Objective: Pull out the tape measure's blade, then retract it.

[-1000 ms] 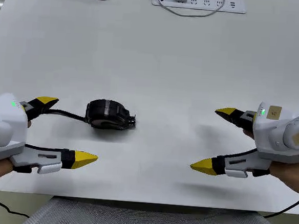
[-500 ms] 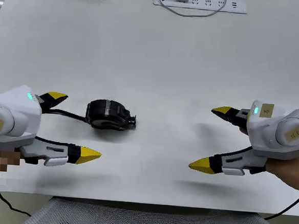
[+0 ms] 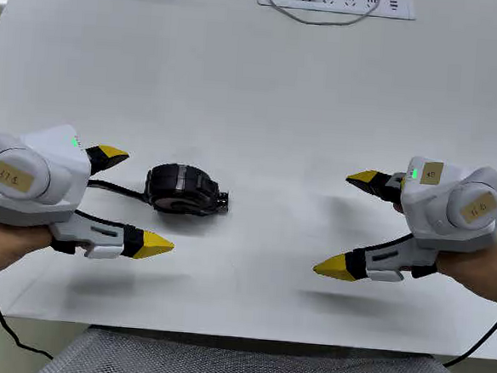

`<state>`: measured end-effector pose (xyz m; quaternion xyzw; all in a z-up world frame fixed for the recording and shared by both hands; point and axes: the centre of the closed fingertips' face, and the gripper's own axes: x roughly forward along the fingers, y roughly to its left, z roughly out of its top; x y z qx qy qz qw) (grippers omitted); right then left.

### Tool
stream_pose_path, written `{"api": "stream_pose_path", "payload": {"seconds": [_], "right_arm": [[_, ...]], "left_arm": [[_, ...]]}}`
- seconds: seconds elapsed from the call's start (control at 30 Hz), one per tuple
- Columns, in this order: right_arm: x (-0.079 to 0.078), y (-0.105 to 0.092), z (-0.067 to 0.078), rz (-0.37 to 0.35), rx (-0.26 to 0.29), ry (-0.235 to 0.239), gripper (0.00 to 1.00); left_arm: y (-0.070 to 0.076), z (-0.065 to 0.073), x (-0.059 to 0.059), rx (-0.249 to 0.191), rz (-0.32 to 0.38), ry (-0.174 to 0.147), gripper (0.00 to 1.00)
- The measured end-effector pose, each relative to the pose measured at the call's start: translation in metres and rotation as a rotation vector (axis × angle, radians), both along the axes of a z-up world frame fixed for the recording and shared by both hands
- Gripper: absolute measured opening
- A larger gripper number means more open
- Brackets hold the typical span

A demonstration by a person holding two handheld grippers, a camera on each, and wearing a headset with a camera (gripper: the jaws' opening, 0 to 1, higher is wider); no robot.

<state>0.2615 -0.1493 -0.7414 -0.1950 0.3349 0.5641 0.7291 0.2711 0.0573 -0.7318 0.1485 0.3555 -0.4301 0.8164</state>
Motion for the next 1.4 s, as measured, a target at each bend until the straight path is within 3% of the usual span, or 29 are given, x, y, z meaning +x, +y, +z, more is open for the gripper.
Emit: {"api": "stream_pose_path", "payload": {"seconds": [0.4,1.1,1.4], "right_arm": [[0.006,0.009,-0.001,0.036,-0.006,0.003,0.81],[0.013,0.027,0.002,0.082,0.005,-0.007,0.79],[0.014,0.029,0.002,0.086,0.007,-0.003,0.79]], "left_arm": [[-0.001,-0.008,0.003,0.07,-0.073,0.012,0.71],[-0.006,-0.016,0.013,0.165,-0.21,-0.021,0.48],[-0.008,-0.016,0.017,0.174,-0.242,-0.022,0.35]]}}
